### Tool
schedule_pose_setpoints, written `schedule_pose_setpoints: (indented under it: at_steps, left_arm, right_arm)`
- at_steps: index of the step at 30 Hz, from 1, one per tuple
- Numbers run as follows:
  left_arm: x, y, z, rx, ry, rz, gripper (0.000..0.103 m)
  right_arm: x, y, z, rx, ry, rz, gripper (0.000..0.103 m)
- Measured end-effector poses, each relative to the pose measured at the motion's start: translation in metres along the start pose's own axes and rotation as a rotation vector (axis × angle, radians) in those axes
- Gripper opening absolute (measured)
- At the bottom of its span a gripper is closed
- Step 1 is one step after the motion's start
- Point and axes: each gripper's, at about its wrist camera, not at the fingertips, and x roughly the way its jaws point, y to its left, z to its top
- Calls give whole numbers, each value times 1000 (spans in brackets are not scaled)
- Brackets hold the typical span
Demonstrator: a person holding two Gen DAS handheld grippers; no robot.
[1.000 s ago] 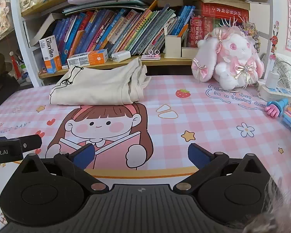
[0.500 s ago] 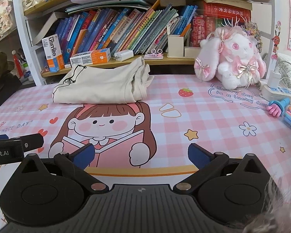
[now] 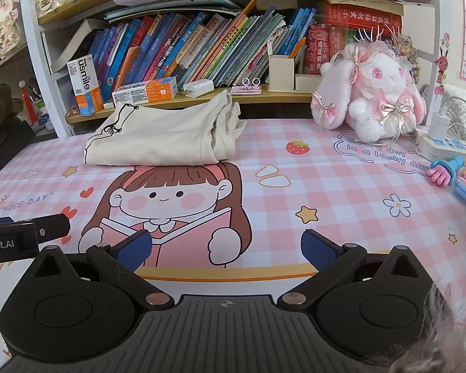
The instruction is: Fold clothes
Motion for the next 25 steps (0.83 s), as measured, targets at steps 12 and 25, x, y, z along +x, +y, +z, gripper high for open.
schedule_pose_setpoints:
  at_steps: [12, 25]
  left_arm:
    - [1, 2, 0, -17, 30, 4, 103]
    - [0, 1, -3, -14, 23, 6, 103]
  right_arm:
    - [0, 1, 0, -2, 3, 5, 103]
    - [1, -1, -3, 2, 16, 3, 103]
